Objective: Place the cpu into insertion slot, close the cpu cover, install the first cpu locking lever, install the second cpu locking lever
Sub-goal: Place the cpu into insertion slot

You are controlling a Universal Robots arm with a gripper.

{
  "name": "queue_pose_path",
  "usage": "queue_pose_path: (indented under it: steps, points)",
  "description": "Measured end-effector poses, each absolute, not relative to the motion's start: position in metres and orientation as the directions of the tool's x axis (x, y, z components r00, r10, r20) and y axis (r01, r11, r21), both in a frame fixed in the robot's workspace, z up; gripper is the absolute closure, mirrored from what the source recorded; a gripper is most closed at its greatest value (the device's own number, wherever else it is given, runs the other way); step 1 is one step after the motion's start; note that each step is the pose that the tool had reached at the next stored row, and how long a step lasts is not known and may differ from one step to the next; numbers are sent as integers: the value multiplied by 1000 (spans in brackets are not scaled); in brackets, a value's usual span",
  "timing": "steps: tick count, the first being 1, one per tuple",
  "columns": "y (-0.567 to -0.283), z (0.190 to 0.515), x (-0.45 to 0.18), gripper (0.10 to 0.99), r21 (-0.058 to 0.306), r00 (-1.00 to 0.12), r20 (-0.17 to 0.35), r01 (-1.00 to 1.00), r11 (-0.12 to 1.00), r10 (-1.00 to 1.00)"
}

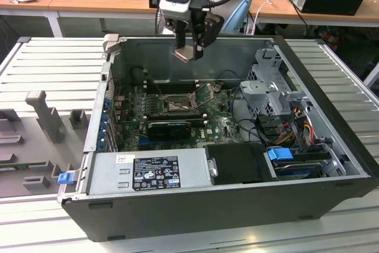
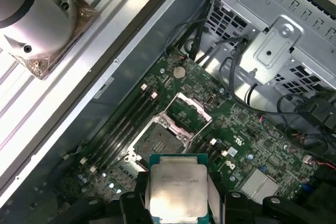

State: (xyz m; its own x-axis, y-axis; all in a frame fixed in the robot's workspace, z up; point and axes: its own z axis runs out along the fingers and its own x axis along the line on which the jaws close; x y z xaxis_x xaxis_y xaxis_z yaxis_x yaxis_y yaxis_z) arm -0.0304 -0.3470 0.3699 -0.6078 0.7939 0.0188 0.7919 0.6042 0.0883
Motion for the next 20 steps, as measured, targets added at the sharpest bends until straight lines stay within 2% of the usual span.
queue_pose_path:
  steps: [20]
  points:
    - [-347, 363, -30, 557, 88, -560, 19, 826, 557, 828]
